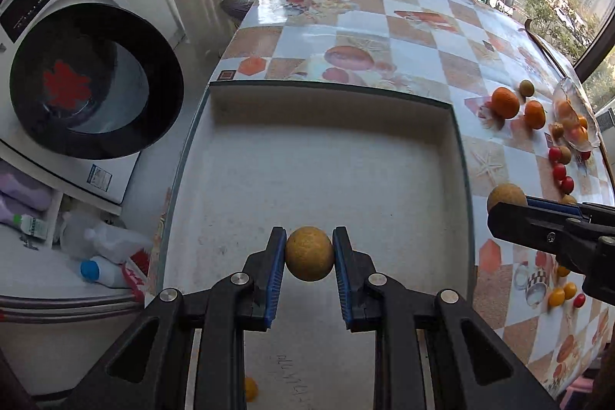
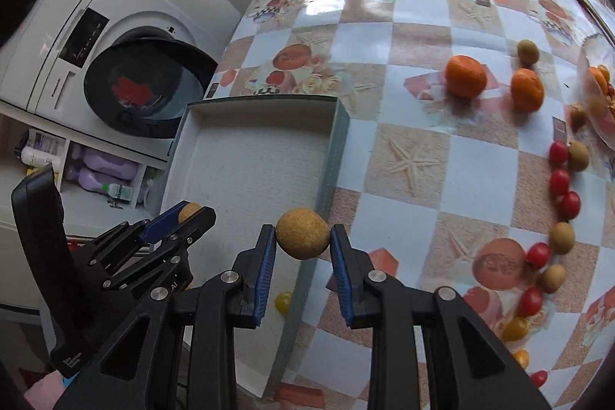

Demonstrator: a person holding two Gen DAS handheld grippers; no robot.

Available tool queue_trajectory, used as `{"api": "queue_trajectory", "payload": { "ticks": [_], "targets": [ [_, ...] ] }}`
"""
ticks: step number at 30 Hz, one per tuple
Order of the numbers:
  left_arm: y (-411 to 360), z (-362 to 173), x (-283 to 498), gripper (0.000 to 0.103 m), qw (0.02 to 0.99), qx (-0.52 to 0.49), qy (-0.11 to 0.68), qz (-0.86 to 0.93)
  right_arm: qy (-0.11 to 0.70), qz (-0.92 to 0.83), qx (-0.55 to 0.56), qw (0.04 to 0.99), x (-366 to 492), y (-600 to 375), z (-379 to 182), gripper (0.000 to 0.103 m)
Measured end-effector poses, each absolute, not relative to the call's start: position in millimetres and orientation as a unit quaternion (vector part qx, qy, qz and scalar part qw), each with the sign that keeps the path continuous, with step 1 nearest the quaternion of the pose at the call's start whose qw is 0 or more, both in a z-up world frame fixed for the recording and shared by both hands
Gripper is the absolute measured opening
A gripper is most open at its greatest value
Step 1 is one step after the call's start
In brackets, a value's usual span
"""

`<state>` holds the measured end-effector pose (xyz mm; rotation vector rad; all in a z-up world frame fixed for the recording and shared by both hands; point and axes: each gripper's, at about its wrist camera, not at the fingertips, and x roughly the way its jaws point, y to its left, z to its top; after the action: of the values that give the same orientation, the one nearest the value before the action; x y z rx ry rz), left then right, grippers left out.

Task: Organize fruits
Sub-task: 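Carry both brown fruits over the white tray and open both grippers, then move both open grippers back over the row of fruits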

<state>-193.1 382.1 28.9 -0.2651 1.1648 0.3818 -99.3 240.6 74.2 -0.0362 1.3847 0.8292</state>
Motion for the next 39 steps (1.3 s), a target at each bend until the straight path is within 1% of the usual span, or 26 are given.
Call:
{"api": "queue_trajectory", "payload": {
  "ticks": [8,9,10,11,12,13,16,17,19,20,21,22,23,31,35,39],
  "targets": [
    [400,3,-185,0.026,0.798,-0.130,0.565,0.164,0.629,0.368,-0.066,0.681,-88,307,44,0.032],
    [401,2,-185,0.028,0.798,-0.132,0.565,0.161,0.631,0.365,-0.072,0.681,-87,310,40,0.032],
    [401,1,-185,0.034,0.798,-0.134,0.567,0.157,0.633,0.363,-0.077,0.680,-86,312,36,0.032],
    [401,0,-185,0.062,0.797,-0.135,0.568,0.156,0.633,0.360,-0.082,0.680,-85,314,34,0.032],
    [401,1,-186,0.086,0.800,-0.132,0.563,0.161,0.633,0.358,-0.087,0.681,-85,315,32,0.032],
    [400,4,-188,0.088,0.807,-0.126,0.552,0.165,0.633,0.356,-0.092,0.681,-85,316,30,0.032],
    [400,4,-188,0.088,0.810,-0.122,0.552,0.153,0.635,0.354,-0.104,0.679,-84,318,26,0.032],
    [401,3,-188,0.088,0.808,-0.122,0.556,0.153,0.637,0.352,-0.106,0.678,-83,318,24,0.037],
    [402,3,-188,0.088,0.807,-0.117,0.558,0.157,0.642,0.354,-0.100,0.672,-82,320,21,0.049],
    [403,3,-190,0.088,0.808,-0.117,0.556,0.159,0.644,0.359,-0.095,0.668,-81,322,21,0.064],
    [404,4,-191,0.088,0.808,-0.121,0.554,0.158,0.644,0.364,-0.092,0.667,-81,326,21,0.082],
    [405,4,-193,0.088,0.809,-0.125,0.553,0.156,0.640,0.366,-0.092,0.670,-82,328,23,0.087],
    [406,5,-194,0.088,0.809,-0.127,0.553,0.155,0.634,0.363,-0.094,0.677,-83,330,27,0.089],
    [391,23,-198,0.088,0.822,-0.105,0.544,0.134,0.612,0.336,-0.057,0.713,-79,300,53,0.089],
    [366,37,-191,0.088,0.831,-0.093,0.538,0.103,0.605,0.301,-0.045,0.735,-82,255,60,0.089],
    [327,50,-178,0.088,0.842,-0.065,0.532,0.063,0.617,0.244,-0.023,0.748,-89,188,59,0.089]
  ]
}}
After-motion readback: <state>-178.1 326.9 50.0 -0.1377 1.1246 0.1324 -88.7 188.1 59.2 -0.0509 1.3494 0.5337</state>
